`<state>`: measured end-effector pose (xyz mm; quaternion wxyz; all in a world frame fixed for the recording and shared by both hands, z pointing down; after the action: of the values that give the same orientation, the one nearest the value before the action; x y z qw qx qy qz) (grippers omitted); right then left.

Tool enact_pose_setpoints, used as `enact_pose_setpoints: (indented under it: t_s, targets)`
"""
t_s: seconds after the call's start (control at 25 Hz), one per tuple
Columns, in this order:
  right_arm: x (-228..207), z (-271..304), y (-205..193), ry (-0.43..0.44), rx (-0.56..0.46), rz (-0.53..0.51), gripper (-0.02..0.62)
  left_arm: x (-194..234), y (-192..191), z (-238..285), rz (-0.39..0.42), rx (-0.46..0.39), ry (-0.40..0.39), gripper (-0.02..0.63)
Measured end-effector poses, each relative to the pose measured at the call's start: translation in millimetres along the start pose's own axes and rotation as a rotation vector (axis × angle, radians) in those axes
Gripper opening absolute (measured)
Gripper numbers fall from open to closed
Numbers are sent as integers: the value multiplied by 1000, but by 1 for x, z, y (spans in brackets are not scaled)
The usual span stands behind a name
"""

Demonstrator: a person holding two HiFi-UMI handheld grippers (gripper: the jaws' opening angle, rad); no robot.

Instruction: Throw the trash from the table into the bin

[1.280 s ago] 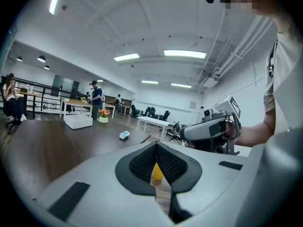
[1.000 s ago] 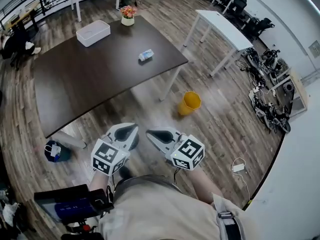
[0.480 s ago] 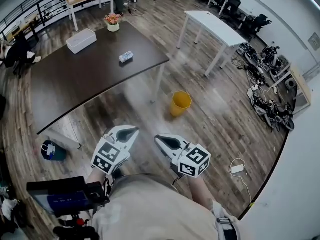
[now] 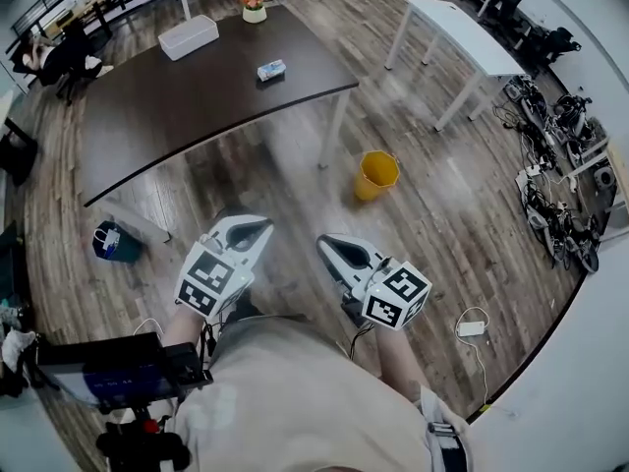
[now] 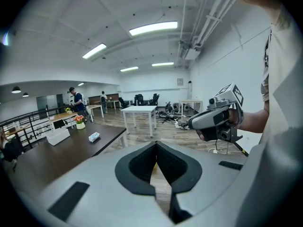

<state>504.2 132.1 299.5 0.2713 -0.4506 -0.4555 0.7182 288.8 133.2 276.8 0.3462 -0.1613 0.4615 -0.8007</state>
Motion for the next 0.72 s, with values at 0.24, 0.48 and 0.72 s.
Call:
enact_pose_setpoints:
  t_s: [0.24,0.48,0.72]
  targets:
    - [-7,13,2,-15,18,21,17,23,-7,-2,-19,34,15,12]
    - [-26,36,19,-73,38,32,17,69,-2,12,-29,-11,-16,12]
    - [-32,98,51,-125,88,-27,17,140,-7,16,-55,-69,-67,12]
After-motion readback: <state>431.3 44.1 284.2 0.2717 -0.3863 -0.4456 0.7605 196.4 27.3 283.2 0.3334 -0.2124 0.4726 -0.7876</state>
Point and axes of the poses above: the fingertips, and each gripper's own axes: z forward along the fingers, x to its left, y out of its top, the point moved 9 cm from there along -z, backward along the fingers, and after that the axes turned 5 degrees about x, right-handed, at the moved point
